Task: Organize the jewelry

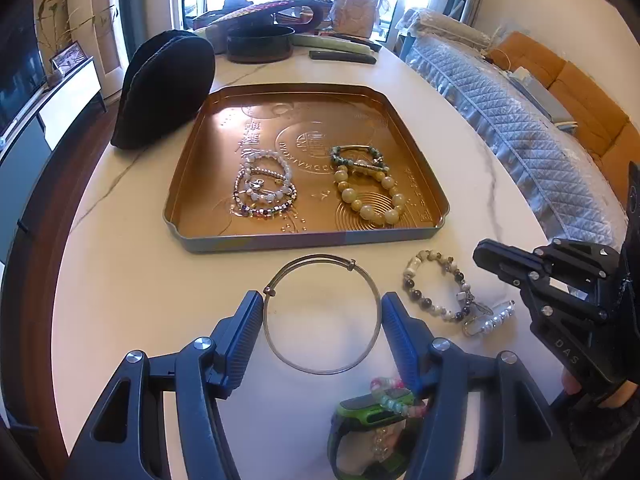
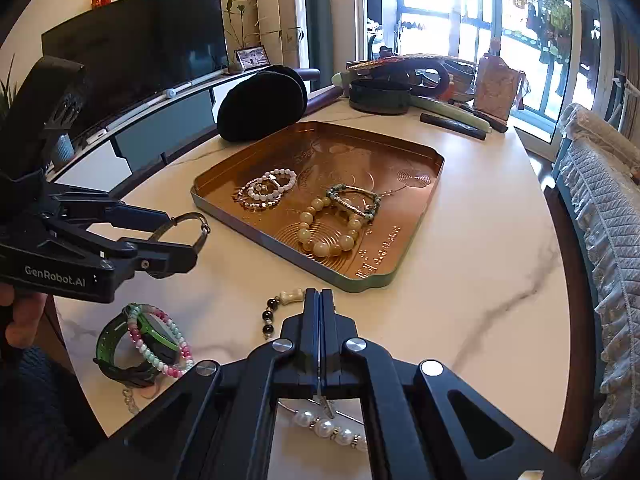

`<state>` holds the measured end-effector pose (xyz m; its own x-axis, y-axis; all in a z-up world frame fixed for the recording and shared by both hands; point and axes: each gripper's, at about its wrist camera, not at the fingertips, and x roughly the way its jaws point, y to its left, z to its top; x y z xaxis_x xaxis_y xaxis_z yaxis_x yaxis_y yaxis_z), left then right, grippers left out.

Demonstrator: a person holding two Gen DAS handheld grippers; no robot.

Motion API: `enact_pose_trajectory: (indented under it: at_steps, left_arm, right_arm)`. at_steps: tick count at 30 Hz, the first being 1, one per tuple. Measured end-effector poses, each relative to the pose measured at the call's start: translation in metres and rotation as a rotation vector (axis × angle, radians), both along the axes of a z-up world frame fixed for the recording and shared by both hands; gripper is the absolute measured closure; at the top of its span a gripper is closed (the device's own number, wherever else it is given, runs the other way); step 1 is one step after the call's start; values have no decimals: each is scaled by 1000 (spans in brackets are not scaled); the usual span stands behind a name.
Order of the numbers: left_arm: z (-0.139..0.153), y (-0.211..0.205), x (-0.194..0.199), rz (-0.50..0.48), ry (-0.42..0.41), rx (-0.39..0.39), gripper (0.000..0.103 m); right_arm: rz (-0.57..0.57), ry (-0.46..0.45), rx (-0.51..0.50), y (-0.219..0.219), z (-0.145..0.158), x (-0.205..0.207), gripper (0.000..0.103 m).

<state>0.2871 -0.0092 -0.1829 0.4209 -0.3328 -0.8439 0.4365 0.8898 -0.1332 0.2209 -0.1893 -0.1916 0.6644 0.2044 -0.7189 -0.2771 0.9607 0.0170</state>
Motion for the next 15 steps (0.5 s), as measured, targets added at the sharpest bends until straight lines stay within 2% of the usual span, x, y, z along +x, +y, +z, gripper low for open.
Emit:
enact_pose_trajectory:
  at_steps: [2,5,10,12,13,15]
  left_arm:
    - [0,1,0,0,1,3,42]
    - [-1,0,-1,-4,6,8,42]
    - [-6,-3,-1,-8,20,20,42]
    - [-11,-6,-1,-11,30,39,42]
    - [-15,-7,0,-14,38,53,42]
    - [-23,-11,0,-21,55,79,42]
  right_arm:
    - [-7,48,-36,0,-10,4,97]
    - [-15,108,-31,-5,-25,9,89]
    - [-2,118,-34,-3,-32,13,77]
    - [6,104,-60,1,-33,11,80]
    - [12,104,-55,1,-33,11,97]
    - [-3,112,-33,-1,-33,14,97]
